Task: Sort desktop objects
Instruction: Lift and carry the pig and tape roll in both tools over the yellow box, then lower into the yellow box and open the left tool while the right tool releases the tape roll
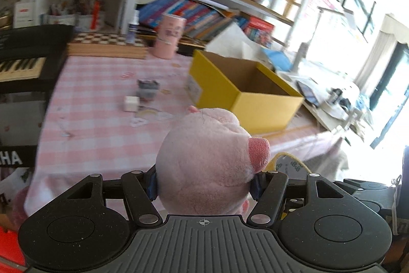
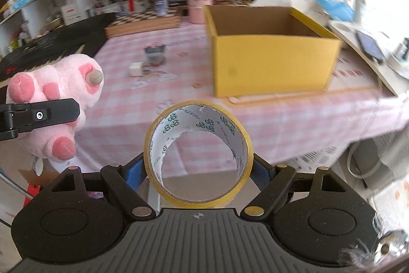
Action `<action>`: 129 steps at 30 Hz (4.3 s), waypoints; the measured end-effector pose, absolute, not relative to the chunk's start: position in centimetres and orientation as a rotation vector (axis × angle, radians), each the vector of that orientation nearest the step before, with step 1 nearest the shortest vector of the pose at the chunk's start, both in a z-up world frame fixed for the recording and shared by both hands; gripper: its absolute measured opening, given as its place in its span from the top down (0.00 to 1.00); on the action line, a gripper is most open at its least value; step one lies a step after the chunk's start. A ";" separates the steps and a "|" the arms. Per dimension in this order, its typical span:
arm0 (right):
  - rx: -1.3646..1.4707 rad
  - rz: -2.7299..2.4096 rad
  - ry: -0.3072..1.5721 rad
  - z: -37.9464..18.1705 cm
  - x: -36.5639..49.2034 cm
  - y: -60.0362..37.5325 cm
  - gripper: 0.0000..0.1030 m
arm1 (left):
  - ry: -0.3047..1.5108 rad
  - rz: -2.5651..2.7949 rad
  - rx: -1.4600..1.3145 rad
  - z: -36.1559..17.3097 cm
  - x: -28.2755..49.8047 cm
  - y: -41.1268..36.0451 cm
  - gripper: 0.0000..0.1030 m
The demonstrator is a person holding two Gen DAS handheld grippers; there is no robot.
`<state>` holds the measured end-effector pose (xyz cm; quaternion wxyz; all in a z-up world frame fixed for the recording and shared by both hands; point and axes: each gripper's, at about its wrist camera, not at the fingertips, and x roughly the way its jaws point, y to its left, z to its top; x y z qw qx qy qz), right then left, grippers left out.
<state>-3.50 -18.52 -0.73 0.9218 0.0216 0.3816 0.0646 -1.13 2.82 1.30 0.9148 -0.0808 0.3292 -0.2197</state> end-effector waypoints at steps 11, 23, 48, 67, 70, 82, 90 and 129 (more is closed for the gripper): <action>0.117 0.010 0.783 -1.0 -5.4 -22.3 0.22 | 0.688 -0.563 -0.103 1.3 -0.6 -0.9 0.38; 0.126 -0.025 0.772 -0.6 -4.7 -24.1 0.22 | 0.676 -0.593 -0.098 1.6 0.6 -2.8 0.38; 0.119 -0.060 0.791 -0.4 -0.6 -27.0 0.22 | 0.665 -0.645 -0.092 1.9 5.0 -6.9 0.38; 0.073 -0.025 0.623 4.1 7.8 -33.6 0.22 | 0.561 -0.573 -0.141 4.3 12.2 -12.6 0.38; 0.054 -0.003 0.598 5.0 9.9 -34.8 0.22 | 0.554 -0.551 -0.136 4.2 13.5 -13.8 0.38; -0.032 0.127 0.595 5.4 17.1 -36.7 0.22 | 0.608 -0.451 -0.090 1.8 18.1 -16.8 0.38; -0.073 0.186 0.624 4.2 22.0 -36.7 0.22 | 0.677 -0.415 -0.048 -0.2 20.6 -17.9 0.38; -0.320 0.441 0.888 -0.7 33.1 -31.2 0.18 | 0.651 -0.339 0.090 0.1 19.4 -19.0 0.17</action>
